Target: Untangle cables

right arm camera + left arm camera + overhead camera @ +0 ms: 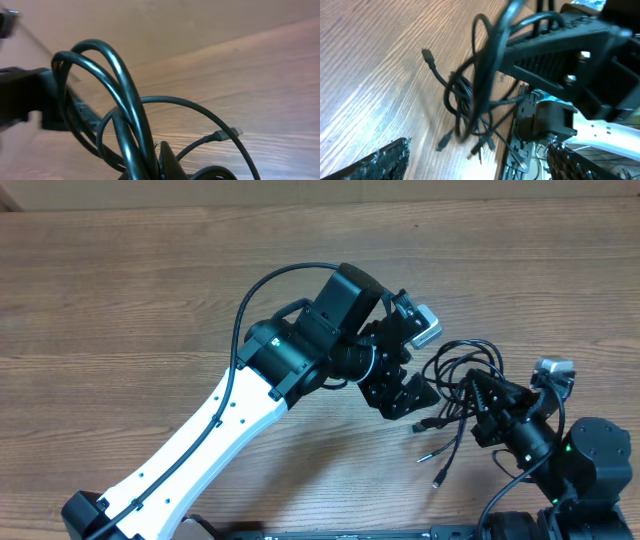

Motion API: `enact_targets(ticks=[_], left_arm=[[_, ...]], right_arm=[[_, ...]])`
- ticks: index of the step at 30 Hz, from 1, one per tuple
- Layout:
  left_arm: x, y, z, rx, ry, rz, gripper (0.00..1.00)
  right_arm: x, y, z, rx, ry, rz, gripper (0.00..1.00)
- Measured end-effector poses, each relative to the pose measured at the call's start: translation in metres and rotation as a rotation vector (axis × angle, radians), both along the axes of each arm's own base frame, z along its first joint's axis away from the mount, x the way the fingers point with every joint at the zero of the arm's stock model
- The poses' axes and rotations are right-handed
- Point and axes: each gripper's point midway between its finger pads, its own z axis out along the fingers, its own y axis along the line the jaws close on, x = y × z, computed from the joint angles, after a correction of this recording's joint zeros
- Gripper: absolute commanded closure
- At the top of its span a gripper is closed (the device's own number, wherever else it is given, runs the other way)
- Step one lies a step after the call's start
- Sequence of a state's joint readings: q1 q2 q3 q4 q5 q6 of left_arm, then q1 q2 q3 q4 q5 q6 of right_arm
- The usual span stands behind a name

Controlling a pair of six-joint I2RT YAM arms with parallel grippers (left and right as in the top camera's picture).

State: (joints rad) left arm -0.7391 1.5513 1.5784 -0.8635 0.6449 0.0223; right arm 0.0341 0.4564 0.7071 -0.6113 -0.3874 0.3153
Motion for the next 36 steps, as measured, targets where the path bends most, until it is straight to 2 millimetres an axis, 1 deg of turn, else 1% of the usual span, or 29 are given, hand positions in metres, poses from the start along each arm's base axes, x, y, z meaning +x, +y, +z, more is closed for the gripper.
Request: enact_targets(ticks=[6,7,9,13,16,17,24,26,27,29,30,31,33,34,36], left_arm=[[0.004,-0.003,0.002,-0.011,-0.022,0.004,0.11],[0.005,-0.003,0.003,-0.015,-0.023,0.007,0.14],[0.007,-0.005,0.002,-0.017,-0.016,0.014,0.26],[0.009,-0.007,-0.004,-0.006,0.002,0.023,0.63],[0.007,-0.012,-0.007,-0.003,0.001,0.011,0.76],[0.005,-0.014,-0.008,-0.003,0.004,0.006,0.79],[0.002,-0.017,-0.008,-0.003,0.005,-0.006,0.87],[0.002,-0.017,-0.008,-0.003,0.005,-0.006,0.95],[0.002,-0.017,-0.008,-0.003,0.004,-0.006,0.96],[0.002,-0.017,-0.009,-0.001,0.002,-0.004,0.96],[0.002,-0.017,-0.009,0.001,0.002,-0.001,0.96],[0.003,-0.017,-0.009,0.001,0.001,0.0,0.96],[0.003,-0.017,-0.009,0.003,0.0,0.003,0.96],[0.004,-0.016,-0.009,0.003,-0.001,0.004,0.96],[0.006,-0.016,-0.01,0.004,-0.003,0.009,0.96]], right_arm=[[-0.004,0.01,0.002,0.04,0.007,0.054,0.96],[-0.005,0.011,0.003,0.043,0.007,0.061,0.96],[-0.006,0.013,0.003,0.05,0.009,0.07,0.96],[-0.007,0.014,0.003,0.061,0.014,0.08,0.96],[-0.007,0.015,0.003,0.066,0.016,0.083,0.96],[-0.008,0.015,0.003,0.068,0.018,0.085,0.96],[-0.008,0.016,0.003,0.071,0.019,0.086,0.96],[-0.008,0.016,0.003,0.072,0.019,0.087,0.95],[-0.008,0.016,0.003,0.071,0.019,0.087,0.91],[-0.008,0.016,0.003,0.07,0.019,0.087,0.74],[-0.008,0.016,0.003,0.069,0.02,0.089,0.68],[-0.008,0.016,0.002,0.073,0.028,0.087,0.55],[-0.009,0.016,-0.001,0.074,0.039,0.084,0.37],[-0.009,0.015,-0.002,0.069,0.043,0.08,0.32],[-0.008,0.012,-0.005,0.066,0.054,0.06,0.24]])
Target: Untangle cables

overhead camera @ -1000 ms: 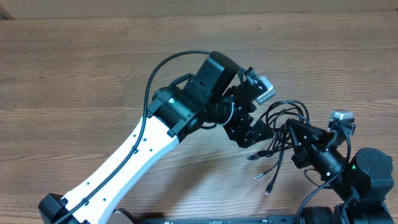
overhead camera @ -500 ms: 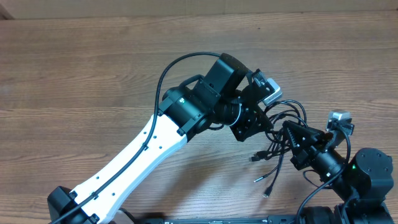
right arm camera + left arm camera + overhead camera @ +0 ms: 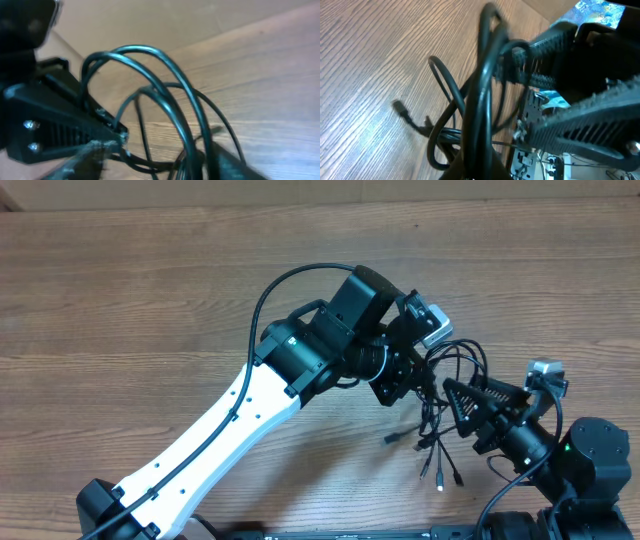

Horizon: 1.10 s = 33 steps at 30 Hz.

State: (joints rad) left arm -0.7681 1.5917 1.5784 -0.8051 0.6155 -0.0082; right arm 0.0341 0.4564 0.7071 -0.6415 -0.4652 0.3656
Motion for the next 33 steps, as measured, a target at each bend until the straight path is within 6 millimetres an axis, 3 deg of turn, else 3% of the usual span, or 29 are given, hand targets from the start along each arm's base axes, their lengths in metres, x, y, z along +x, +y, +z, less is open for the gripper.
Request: enact_targets(ticks=[8,16,33], left_arm=[[0.021,0.01,-0.003,0.018,-0.004,0.084,0.96],[0.043,0.027,-0.004,0.024,0.023,0.18,0.96],[0.023,0.016,0.011,-0.072,0.072,0.052,0.96]], right_arm=[[0.006,-0.012,-0.003,-0.026,0.003,-0.077,0.2],[0.009,-0.02,-0.004,-0.043,0.003,-0.122,0.27],[0.001,-0.031,-0.033,-0.08,0.129,-0.182,0.27]])
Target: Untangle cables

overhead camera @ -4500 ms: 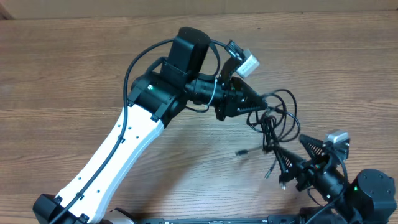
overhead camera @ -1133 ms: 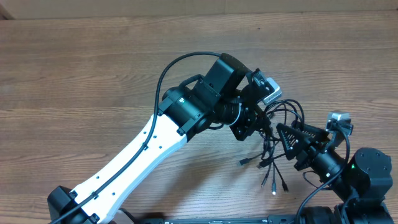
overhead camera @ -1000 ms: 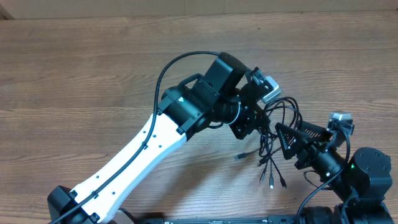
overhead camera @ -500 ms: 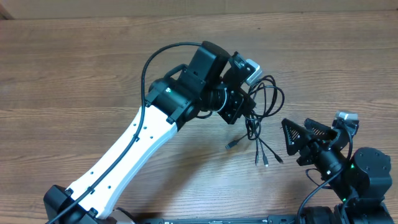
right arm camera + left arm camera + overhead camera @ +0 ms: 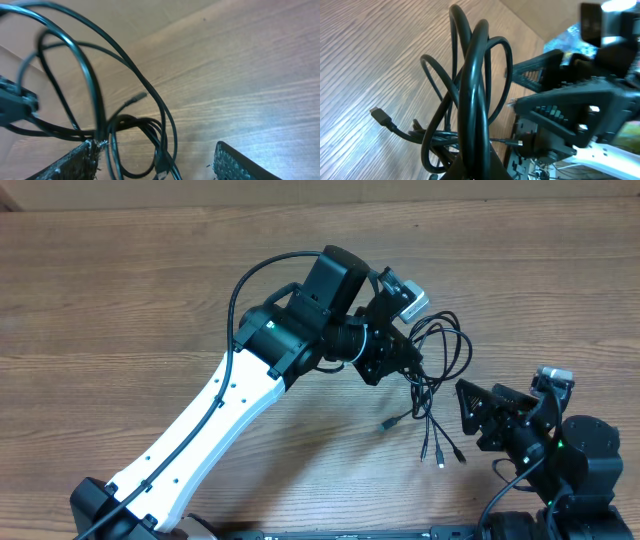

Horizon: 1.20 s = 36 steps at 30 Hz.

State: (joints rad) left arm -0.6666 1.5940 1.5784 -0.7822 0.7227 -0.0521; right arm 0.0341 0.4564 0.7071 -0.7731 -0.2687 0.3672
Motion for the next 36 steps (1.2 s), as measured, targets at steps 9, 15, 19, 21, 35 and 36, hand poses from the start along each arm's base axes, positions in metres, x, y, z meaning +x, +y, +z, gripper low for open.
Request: enact_targets(ticks=[9,15,19,21,35,36], left_arm=[[0.001,-0.004,0.035,-0.186,-0.015,-0.101,0.96],[-0.002,0.0,0.042,-0.223,0.061,-0.11,0.96],[-0.005,0.0,0.043,-0.227,0.122,-0.095,0.96],[-0.005,0.0,0.044,-0.226,0.147,-0.084,0.96],[-0.001,-0.007,0.064,-0.292,0.265,-0.041,0.96],[-0.002,-0.008,0.066,-0.299,0.274,-0.047,0.96]], right_arm=[[-0.014,-0.001,-0.025,0.015,0.127,-0.012,0.26],[-0.02,0.015,-0.022,0.065,0.135,0.072,0.26],[-0.025,0.024,-0.022,0.095,0.146,0.122,0.26],[-0.027,0.027,-0.022,0.104,0.15,0.138,0.26],[-0.024,0.024,-0.022,0.093,0.144,0.119,0.23],[-0.023,0.021,-0.022,0.084,0.141,0.105,0.23]])
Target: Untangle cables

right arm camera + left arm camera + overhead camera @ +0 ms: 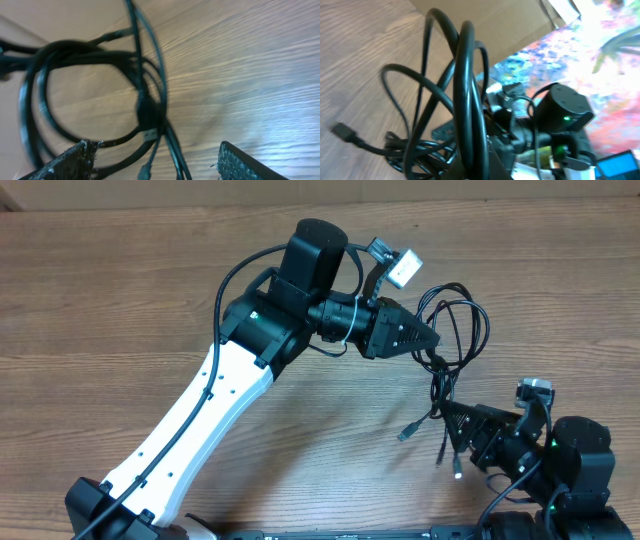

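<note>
A tangle of black cables hangs from my left gripper, which is shut on its thick loops. In the left wrist view those loops rise straight up out of the shut jaws. Loose plug ends dangle toward the table. My right gripper sits low under the bundle, open. In the right wrist view, the cables and a plug hang in the gap of the right gripper, touching neither finger.
The wooden table stretches out left and behind. A cardboard wall runs along the far edge. My left arm's white link crosses the front left. The right arm's base sits at the front right corner.
My left gripper has swung right and turned, with the bundle now hanging higher. The right gripper, still open, has moved left, to just below the dangling plug ends.
At first my right gripper held the tangle while the left stood open beside it. Then the left was shut on the loops. Later the right was open and apart from the bundle. Now the left holds the tangle up over the open right jaws.
</note>
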Motion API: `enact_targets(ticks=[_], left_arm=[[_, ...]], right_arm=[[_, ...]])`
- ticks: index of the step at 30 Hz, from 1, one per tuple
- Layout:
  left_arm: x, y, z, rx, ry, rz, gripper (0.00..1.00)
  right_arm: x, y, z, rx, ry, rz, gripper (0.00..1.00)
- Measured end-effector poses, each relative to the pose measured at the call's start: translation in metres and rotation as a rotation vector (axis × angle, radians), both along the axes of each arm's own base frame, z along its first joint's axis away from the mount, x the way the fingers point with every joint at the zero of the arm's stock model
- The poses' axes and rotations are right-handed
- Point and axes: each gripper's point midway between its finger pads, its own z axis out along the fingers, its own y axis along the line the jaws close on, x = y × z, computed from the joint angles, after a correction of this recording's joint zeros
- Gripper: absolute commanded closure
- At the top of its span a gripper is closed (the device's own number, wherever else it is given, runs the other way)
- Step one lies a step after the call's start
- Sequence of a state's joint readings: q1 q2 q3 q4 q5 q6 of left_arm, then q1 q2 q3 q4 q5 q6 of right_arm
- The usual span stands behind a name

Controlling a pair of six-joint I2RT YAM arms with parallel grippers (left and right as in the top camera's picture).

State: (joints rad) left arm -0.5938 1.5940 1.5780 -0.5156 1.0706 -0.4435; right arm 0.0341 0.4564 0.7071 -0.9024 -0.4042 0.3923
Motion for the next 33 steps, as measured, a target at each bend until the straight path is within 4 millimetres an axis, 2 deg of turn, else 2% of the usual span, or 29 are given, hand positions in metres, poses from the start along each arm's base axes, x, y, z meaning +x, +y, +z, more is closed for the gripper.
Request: enact_targets(ticks=[5,11,18,22,26,29,33], left_arm=[[-0.008,0.0,0.008,-0.035,0.024,-0.048,0.96],[-0.017,0.001,0.011,-0.056,0.029,-0.1,0.96],[-0.038,0.008,0.024,-0.124,0.059,-0.234,0.96],[-0.047,0.011,0.029,-0.15,0.074,-0.286,0.96],[-0.048,0.014,0.031,-0.162,0.079,-0.303,0.96],[-0.041,0.02,0.032,-0.168,0.08,-0.289,0.96],[-0.02,0.036,0.033,-0.173,0.078,-0.227,0.96]], right_arm=[[0.01,-0.011,0.007,-0.035,-0.051,-0.058,0.23],[0.021,-0.014,0.022,-0.043,-0.128,-0.08,0.23],[0.034,-0.026,0.023,-0.079,-0.139,-0.144,0.2],[0.043,-0.028,0.015,-0.091,-0.101,-0.155,0.18],[0.054,-0.038,-0.006,-0.134,-0.016,-0.2,0.19],[0.055,-0.047,-0.02,-0.173,0.043,-0.239,0.19],[0.054,-0.058,-0.032,-0.222,0.097,-0.287,0.19]])
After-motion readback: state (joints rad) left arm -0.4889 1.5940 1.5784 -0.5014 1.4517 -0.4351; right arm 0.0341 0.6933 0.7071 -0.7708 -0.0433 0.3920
